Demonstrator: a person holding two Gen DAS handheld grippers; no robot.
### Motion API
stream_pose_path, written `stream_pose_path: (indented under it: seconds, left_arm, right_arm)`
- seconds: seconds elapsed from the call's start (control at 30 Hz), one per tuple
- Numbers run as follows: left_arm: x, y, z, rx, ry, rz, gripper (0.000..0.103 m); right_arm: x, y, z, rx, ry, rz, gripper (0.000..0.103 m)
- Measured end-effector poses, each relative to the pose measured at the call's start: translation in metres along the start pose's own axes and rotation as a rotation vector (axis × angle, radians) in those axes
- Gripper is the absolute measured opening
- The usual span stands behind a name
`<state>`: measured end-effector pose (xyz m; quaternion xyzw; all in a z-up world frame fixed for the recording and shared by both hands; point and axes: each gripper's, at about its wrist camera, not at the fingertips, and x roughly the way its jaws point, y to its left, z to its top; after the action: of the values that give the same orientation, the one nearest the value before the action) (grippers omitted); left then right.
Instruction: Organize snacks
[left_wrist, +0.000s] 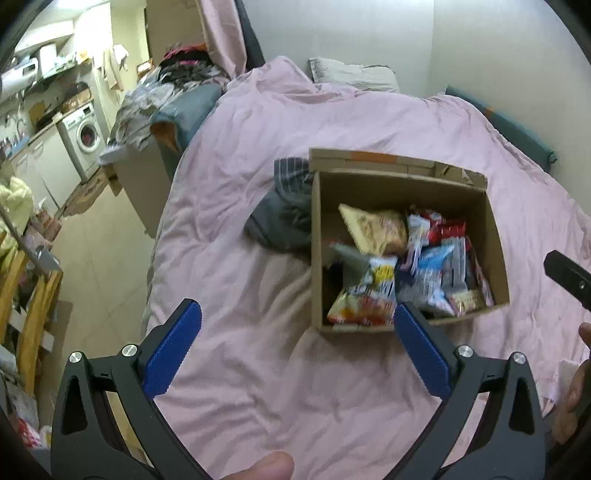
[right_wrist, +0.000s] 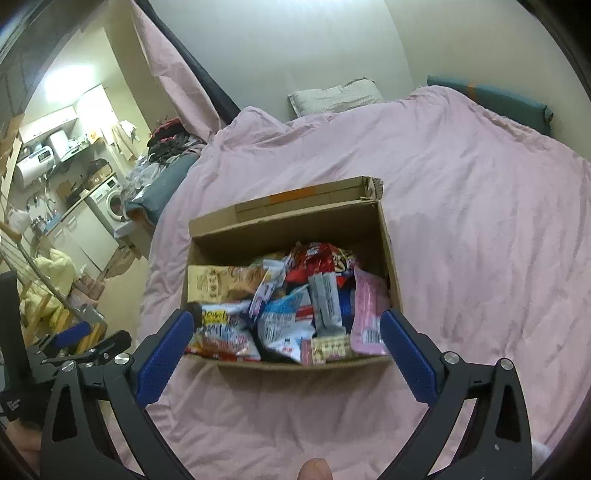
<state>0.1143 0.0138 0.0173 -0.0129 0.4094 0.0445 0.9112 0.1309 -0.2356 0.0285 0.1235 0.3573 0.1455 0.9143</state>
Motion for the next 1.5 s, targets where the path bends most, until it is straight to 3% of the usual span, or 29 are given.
stream_pose_path:
  seconds: [0.1,0.43,0.7,1.0,1.5]
  left_arm:
    - [-0.004,0.008,-0.014,-0.033,0.040,-0.018,0.103]
    - [-0.023,0.016,-0.041,-0.055,-0.021,-0.040,0.103]
    - [-0.008,0.010,-0.044,-0.053,0.017,-0.057,0.103]
    - [-0.016,0.007,-0.046,-0.019,-0.038,-0.029,0.103]
    - [-0.017,0.008,-0.045,-0.038,-0.042,-0.048,0.103]
  right_arm:
    - [-0.010,0.009,-0.011,-0.032,-0.007,-0.011,0.103]
    - [-0.018,0.022,-0.041,-0.074,0.006,-0.034,0.103]
    - [-0.003,0.031,-0.049,-0.120,-0.024,-0.123,0.103]
    - [0.001,0.029,-0.048,-0.106,-0.017,-0.124,0.103]
    - [0.000,0.027,-0.049,-0.109,-0.011,-0.139,0.103]
